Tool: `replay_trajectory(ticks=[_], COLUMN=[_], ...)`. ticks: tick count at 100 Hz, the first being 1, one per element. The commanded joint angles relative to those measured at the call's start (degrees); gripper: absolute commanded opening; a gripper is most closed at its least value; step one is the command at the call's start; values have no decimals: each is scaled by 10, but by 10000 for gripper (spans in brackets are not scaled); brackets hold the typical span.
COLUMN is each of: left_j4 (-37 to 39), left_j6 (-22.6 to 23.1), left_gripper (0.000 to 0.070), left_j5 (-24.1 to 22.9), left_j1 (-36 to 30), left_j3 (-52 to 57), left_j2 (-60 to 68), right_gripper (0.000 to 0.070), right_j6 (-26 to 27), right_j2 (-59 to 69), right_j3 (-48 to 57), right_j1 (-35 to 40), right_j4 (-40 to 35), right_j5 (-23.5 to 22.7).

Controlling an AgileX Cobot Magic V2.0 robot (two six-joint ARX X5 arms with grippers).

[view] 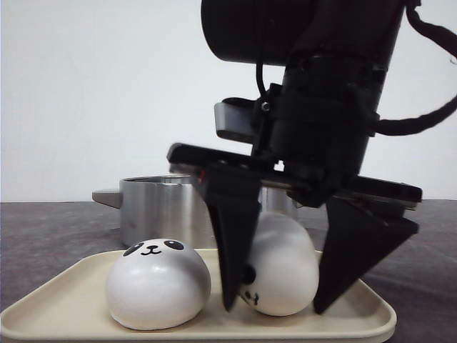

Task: Steam buns
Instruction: 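Grasp the front panda bun nearest the right gripper, then lift the bun with the right gripper into the pot and release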

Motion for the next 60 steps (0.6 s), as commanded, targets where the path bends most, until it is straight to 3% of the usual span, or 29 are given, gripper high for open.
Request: replay_trajectory(ticks=[1,4,35,60], left_j4=[6,6,6,7], left_j6=[6,6,6,6], left_gripper=[508,507,507,508], left_j5=[0,1,0,1], left_j1=[-4,-4,-4,-5], left_j3=[9,9,9,9], left_j2=[3,3,3,3], right_gripper=[162,0,17,12], right_j6=[16,14,0,-104], right_j2=[16,16,-63,-103], right_j3=[2,2,47,204], right_j1=[6,6,10,-12], right_j4=[-2,1,36,37], right_j5=[4,6,15,41])
